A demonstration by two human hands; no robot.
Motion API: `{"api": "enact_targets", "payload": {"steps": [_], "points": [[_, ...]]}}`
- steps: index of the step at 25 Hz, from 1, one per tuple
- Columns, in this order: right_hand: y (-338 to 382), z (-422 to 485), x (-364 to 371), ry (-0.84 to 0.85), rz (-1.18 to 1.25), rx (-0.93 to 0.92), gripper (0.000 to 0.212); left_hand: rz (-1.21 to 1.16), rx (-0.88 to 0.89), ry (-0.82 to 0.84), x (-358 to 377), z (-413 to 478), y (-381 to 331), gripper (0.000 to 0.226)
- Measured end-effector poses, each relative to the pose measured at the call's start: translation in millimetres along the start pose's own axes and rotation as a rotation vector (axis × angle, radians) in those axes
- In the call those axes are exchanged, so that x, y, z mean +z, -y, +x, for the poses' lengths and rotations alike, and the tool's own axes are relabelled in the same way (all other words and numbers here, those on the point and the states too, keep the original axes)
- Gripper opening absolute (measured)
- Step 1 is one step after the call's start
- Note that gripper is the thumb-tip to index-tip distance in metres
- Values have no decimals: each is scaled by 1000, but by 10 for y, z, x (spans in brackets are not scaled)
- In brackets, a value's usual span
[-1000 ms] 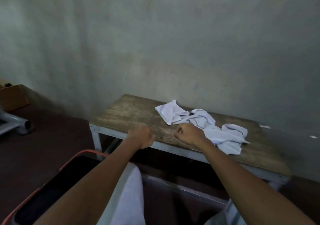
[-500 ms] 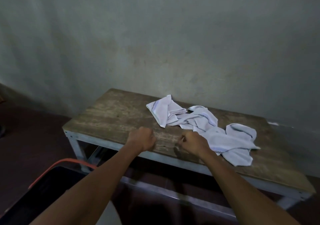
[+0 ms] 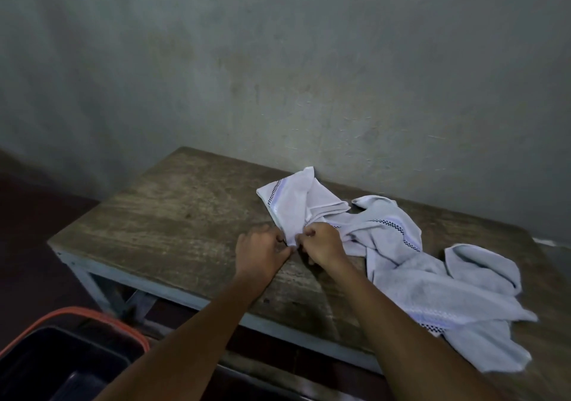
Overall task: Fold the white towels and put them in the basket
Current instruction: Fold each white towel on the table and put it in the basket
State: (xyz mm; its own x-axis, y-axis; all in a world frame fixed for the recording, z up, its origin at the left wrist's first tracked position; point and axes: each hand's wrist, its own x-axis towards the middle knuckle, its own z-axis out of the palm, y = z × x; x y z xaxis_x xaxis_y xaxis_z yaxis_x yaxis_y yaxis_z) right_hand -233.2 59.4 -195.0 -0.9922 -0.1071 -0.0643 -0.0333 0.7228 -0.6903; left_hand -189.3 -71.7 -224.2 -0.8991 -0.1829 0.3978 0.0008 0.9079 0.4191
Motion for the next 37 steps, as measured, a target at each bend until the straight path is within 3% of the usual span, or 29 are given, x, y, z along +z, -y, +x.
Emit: {"api": "enact_targets", "payload": {"steps": [4,7,10,14,17,20,22,25,28,31,34,37], "points": [[54,-119,-144,19,279,95,32,24,95,-108,-47,-111,-72,39],[256,-348,-400,48,463,159,21,-25,173,-248,-284,-147,-162,24],[477,-598,-646,71,553,151,26,-9,309,-300,-584,-161,-255,20],[798,-830,-892,38,565,176,19,-41,332,-319,-1027,-168,-404,21],[1017,-992,-1083,10,543,4,3,-223,361,-274,-1477,-61,-511,14],[1173,-1078,-1216,-54,375,-299,27,-410,351,-237,-1994,57,-658,10],[1292,-1097,-1270,-111,204,-433,23,-437,406,-206,-2313,83,-758,11],[1458,-1128,-1354,-163,139,-534,8,-447,461,-163,-2636,86,-802,11],[1571,-1182,-1429,-155,90,-581,12,-446,474,-141,-2818,79,-784,10],[1663,-1241,-1464,-25,58,-626,12,-412,472,-128,-2910,76,-756,8],[1767,-1241,-1448,288,220,-600,4,-375,453,-126,-2990,99,-698,13],[1834,-1195,-1455,401,65,-568,8,-360,442,-111,-3109,124,-629,15]]}}
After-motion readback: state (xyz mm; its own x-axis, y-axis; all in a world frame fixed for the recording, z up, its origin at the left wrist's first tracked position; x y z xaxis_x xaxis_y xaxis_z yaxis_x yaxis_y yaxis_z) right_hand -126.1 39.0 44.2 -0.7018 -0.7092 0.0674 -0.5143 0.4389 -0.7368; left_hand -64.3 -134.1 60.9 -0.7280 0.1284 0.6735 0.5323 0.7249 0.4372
